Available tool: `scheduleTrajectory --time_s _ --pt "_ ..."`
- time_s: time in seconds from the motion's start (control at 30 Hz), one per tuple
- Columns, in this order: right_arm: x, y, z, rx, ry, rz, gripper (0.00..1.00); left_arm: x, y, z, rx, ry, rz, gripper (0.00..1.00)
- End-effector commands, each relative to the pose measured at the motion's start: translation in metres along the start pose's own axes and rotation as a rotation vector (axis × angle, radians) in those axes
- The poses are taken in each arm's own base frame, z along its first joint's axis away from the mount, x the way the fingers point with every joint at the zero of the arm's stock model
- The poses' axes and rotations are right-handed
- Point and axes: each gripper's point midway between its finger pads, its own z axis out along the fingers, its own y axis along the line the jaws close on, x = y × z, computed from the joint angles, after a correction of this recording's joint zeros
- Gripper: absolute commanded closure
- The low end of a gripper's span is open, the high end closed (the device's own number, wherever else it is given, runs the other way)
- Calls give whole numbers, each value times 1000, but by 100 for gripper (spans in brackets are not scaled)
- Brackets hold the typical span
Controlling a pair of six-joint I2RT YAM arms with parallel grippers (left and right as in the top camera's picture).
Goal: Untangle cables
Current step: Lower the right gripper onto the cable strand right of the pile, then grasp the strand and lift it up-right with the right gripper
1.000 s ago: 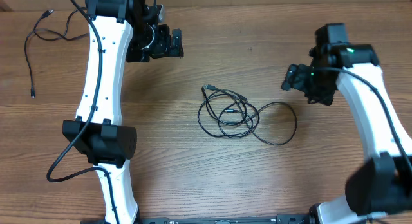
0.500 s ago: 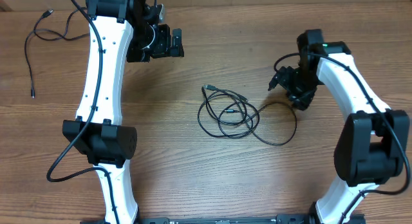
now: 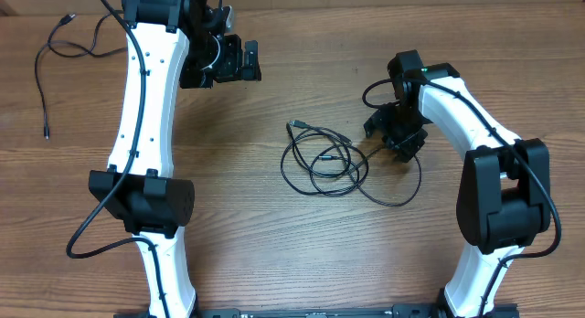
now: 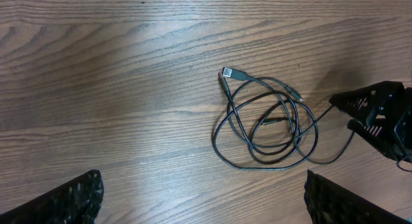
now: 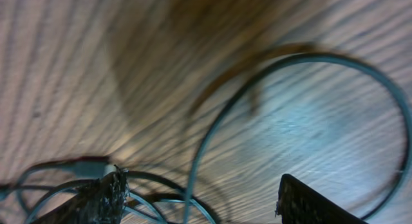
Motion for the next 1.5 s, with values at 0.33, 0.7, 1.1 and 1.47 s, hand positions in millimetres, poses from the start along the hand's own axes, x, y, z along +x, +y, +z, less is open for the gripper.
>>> scheduleTrajectory --time_s 0.33,0.7,1.1,1.47 --pt "2 -9 35 -17 4 23 35 -1 -2 6 4 8 20 0" --pt "-9 -1 15 -37 -23 -17 96 -1 -2 6 4 8 20 0" --pt "-1 29 -147 -256 -221 -298 96 -1 -2 6 4 8 20 0" --pt "49 43 -319 -656 -485 -513 96 -1 -2 6 5 8 20 0"
